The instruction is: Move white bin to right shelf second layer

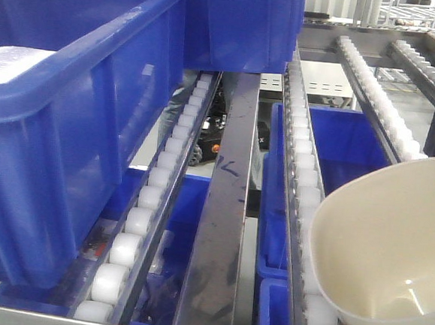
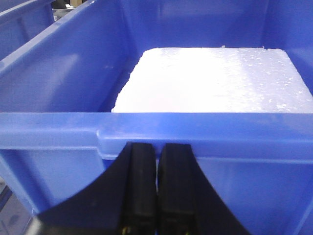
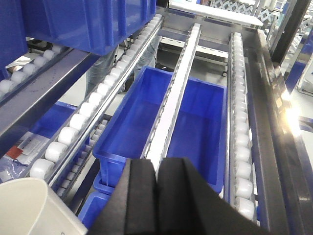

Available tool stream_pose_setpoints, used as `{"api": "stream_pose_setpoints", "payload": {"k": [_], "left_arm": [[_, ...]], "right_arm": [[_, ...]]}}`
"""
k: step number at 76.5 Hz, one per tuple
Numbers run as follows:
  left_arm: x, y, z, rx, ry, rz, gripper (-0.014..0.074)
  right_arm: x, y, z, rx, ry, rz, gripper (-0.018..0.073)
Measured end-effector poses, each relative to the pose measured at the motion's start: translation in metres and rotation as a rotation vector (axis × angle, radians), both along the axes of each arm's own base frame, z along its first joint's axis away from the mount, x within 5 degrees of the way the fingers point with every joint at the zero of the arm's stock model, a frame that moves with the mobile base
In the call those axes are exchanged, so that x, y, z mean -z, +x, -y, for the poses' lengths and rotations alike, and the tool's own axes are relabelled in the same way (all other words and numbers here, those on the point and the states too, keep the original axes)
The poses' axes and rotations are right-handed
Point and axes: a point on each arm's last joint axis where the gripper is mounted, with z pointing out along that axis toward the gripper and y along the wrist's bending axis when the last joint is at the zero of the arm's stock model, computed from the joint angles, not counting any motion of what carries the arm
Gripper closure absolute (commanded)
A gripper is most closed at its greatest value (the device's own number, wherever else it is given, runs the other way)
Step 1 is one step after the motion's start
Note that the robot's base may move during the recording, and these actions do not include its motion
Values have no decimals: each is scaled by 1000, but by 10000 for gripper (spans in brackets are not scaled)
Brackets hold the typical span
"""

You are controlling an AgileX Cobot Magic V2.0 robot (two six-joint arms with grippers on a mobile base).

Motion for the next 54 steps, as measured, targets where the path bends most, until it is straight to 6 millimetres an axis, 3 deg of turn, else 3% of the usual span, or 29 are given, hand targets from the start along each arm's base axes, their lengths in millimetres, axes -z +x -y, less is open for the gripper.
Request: {"api": "stream_pose_setpoints", "payload": {"k": [33, 54], "left_arm": [[0, 0, 0, 0, 0, 0, 512], [0, 0, 0, 0, 0, 0, 512]], "right_arm": [[2, -3, 0, 5, 26, 37, 511], [34, -21, 2, 20, 156, 75, 511]]}}
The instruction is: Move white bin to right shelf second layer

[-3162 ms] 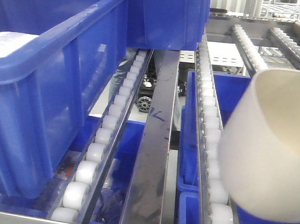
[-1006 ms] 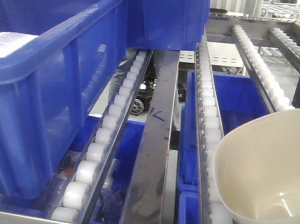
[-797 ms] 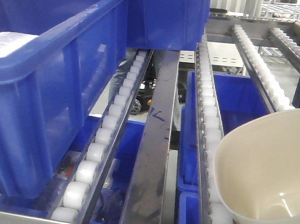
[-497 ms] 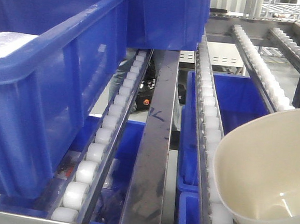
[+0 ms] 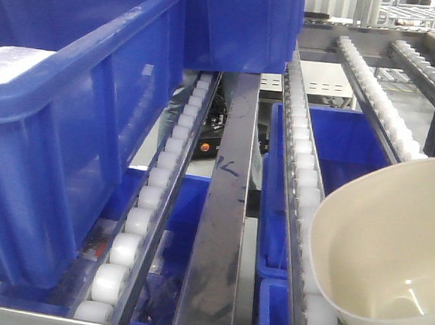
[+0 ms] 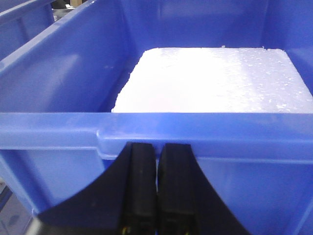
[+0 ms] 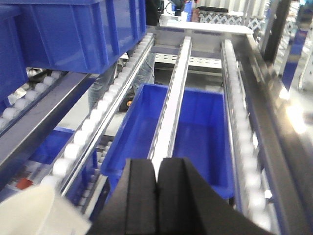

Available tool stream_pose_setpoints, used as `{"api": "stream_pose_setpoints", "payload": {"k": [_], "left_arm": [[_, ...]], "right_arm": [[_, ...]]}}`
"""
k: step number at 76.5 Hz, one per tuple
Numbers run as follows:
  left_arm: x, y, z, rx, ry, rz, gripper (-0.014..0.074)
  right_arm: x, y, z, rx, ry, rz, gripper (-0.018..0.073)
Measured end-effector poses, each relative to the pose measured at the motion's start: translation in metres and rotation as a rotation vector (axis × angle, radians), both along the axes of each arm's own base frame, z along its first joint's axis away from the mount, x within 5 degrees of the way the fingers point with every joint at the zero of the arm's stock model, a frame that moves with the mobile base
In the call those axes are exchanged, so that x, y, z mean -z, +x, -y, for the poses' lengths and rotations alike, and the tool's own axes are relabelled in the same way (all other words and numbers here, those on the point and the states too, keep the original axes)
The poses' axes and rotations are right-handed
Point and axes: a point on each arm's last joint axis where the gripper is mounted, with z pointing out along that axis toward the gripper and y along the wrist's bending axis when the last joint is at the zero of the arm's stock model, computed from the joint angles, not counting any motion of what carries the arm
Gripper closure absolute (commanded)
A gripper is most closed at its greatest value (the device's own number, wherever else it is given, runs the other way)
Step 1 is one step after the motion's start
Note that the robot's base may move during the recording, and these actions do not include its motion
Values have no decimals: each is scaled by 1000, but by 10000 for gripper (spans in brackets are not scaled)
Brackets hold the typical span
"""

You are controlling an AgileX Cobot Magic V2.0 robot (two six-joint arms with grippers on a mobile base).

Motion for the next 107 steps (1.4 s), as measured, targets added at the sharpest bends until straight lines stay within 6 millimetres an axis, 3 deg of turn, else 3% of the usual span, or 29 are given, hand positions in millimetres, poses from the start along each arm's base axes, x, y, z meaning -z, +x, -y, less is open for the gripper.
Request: {"api": "stream_pose_setpoints", "payload": {"k": [14, 22, 107], "left_arm": [[0, 0, 0, 0, 0, 0, 512], [0, 0, 0, 0, 0, 0, 512], [0, 0, 0, 0, 0, 0, 512]], "right_arm": [[26, -4, 0, 0, 23, -24, 511], [31, -8, 1, 1, 35, -19, 511], [31, -10, 0, -5, 22, -4, 511]]}}
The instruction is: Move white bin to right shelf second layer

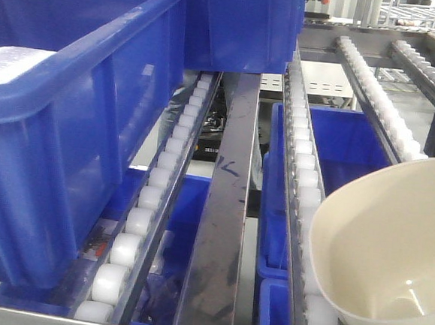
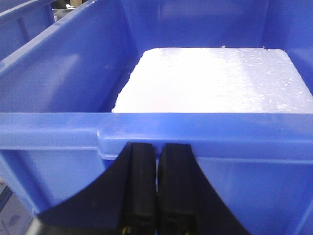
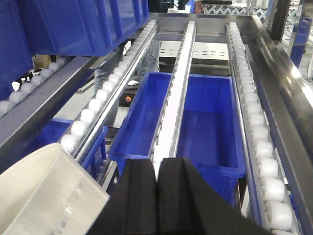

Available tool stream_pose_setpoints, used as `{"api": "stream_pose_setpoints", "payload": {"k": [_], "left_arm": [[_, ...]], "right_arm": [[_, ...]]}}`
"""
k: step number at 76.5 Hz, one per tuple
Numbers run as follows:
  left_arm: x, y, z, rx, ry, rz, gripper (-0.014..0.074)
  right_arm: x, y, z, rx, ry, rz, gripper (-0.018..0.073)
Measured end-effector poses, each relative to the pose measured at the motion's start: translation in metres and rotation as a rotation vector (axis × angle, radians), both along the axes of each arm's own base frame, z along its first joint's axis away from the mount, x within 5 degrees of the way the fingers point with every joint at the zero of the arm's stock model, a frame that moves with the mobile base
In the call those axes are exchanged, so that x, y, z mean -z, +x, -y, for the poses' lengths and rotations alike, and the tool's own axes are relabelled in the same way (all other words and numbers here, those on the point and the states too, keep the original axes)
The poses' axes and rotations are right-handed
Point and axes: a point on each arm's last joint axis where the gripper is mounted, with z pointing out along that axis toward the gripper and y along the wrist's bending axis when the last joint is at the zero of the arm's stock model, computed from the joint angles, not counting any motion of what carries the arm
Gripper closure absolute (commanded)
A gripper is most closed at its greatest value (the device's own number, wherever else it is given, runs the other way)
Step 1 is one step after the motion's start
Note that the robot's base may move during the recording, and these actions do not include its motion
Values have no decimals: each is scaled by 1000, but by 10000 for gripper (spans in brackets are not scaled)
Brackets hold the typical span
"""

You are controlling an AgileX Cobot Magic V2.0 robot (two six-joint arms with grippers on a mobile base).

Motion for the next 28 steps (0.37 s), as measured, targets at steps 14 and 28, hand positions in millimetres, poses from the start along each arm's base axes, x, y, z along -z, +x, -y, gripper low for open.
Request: {"api": "stream_pose_setpoints", "payload": {"k": [14, 28], "left_arm": [[0, 0, 0, 0, 0, 0, 512], [0, 0, 0, 0, 0, 0, 512]], "right_arm": [[0, 0, 0, 0, 0, 0, 511], [0, 0, 0, 0, 0, 0, 511]]}}
